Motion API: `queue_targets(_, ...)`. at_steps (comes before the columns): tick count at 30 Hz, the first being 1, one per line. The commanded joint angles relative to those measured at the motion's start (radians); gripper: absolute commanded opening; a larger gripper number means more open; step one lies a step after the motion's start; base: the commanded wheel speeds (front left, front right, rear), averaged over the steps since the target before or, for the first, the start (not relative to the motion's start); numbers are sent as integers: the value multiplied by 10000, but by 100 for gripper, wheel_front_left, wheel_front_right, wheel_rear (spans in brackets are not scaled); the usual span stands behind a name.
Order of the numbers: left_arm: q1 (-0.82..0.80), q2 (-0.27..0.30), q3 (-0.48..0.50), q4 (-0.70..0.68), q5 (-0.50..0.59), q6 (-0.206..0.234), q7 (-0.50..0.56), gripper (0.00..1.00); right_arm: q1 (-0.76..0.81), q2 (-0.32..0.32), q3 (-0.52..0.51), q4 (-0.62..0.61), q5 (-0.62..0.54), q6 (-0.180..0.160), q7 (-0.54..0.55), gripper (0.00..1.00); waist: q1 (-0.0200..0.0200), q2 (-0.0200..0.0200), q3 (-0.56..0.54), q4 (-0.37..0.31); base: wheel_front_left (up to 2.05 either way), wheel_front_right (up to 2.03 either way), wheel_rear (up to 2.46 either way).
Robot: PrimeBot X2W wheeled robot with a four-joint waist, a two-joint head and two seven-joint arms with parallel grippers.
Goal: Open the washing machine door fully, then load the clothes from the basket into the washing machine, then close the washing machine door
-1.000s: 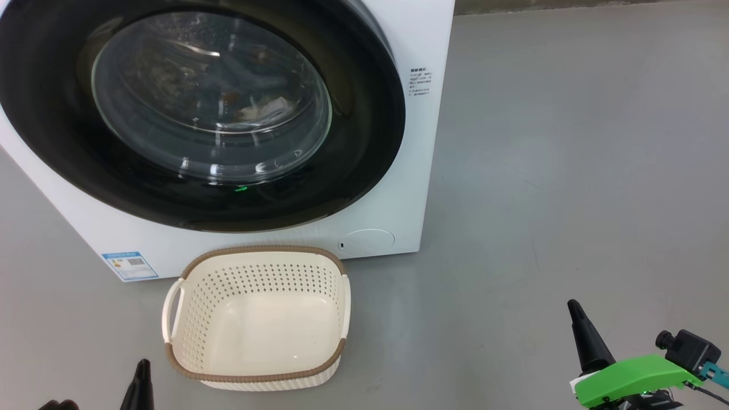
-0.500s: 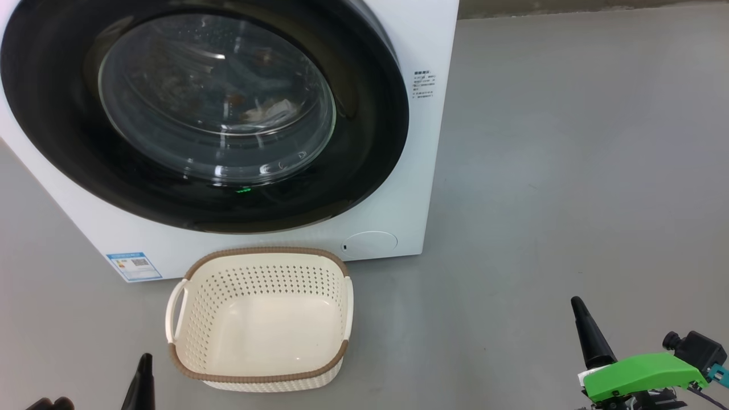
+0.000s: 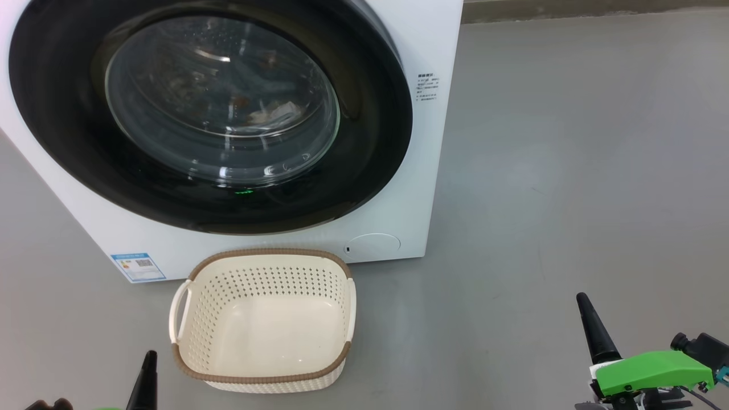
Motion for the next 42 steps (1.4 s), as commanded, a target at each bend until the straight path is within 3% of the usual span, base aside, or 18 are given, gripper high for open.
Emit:
queue_targets(1,-479,118,269,-304,-298,-18,95,0,-106,-17,23,-322,245,10,75,0,-1,-1,-9,10,0,0,0)
queue_targets(42,-921,-107,547,-516,-4607,-27,1296,0,-61,339,-740,-892,3735,15,1296,0,-1,-1,-234,240,0,0,0)
